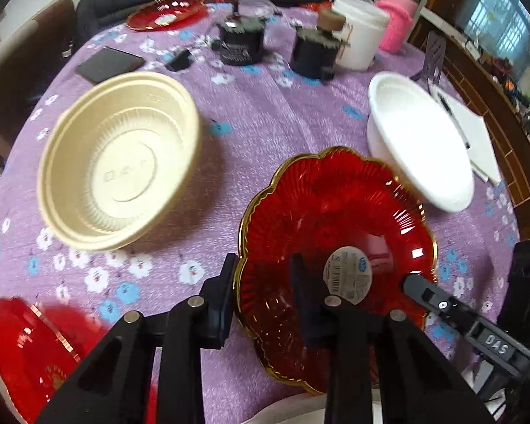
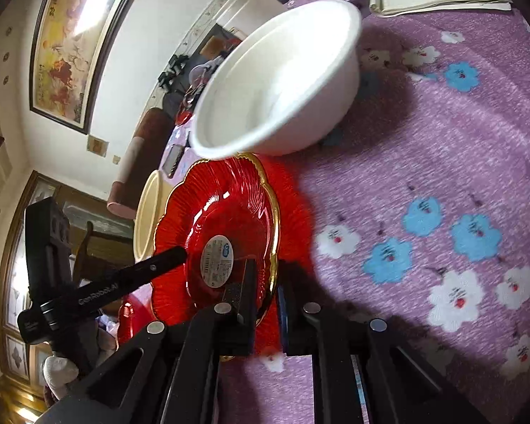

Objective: Organize plates and bowls
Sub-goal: 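Lift the small red plate and carry it over the large red plate, then lower the small red plate into the large red plate and open the right gripper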

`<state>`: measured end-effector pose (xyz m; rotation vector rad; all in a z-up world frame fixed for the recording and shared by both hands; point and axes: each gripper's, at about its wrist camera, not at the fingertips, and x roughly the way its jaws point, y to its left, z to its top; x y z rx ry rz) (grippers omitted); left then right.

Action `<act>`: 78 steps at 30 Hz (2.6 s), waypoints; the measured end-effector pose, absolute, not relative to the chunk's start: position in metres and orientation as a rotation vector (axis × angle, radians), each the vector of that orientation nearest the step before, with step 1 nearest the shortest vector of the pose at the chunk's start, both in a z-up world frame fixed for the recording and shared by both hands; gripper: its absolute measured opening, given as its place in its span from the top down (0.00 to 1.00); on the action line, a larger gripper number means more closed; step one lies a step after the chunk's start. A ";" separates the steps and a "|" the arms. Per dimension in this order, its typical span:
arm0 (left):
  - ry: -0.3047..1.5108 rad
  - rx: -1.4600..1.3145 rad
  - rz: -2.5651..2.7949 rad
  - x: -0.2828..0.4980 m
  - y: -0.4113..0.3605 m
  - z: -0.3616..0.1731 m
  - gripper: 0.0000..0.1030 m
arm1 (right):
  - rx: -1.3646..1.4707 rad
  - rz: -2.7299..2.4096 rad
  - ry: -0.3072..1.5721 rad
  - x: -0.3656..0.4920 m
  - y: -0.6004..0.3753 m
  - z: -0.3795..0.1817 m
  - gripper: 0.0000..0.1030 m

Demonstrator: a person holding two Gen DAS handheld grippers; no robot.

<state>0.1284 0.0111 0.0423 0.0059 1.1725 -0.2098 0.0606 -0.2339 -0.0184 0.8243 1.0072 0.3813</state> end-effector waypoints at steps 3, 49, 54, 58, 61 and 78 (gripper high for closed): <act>1.135 -0.010 -0.199 0.119 0.021 0.057 0.73 | 0.779 0.409 0.967 0.058 -0.223 -0.005 0.89; 0.886 -0.453 0.075 -0.037 0.266 0.078 0.73 | 0.302 0.665 1.019 0.017 0.023 0.058 0.88; 0.916 -0.471 0.101 -0.035 0.280 0.057 0.73 | 0.273 0.644 1.087 0.024 0.043 0.032 0.87; 0.933 -0.448 0.133 -0.031 0.280 0.046 0.73 | 0.241 0.624 1.086 0.027 0.051 0.029 0.87; 0.921 -0.402 0.160 -0.031 0.276 0.046 0.72 | 0.207 0.602 1.089 0.029 0.056 0.029 0.87; 0.715 -0.227 0.255 -0.066 0.250 0.094 0.31 | 0.119 0.534 1.063 0.025 0.069 0.036 0.75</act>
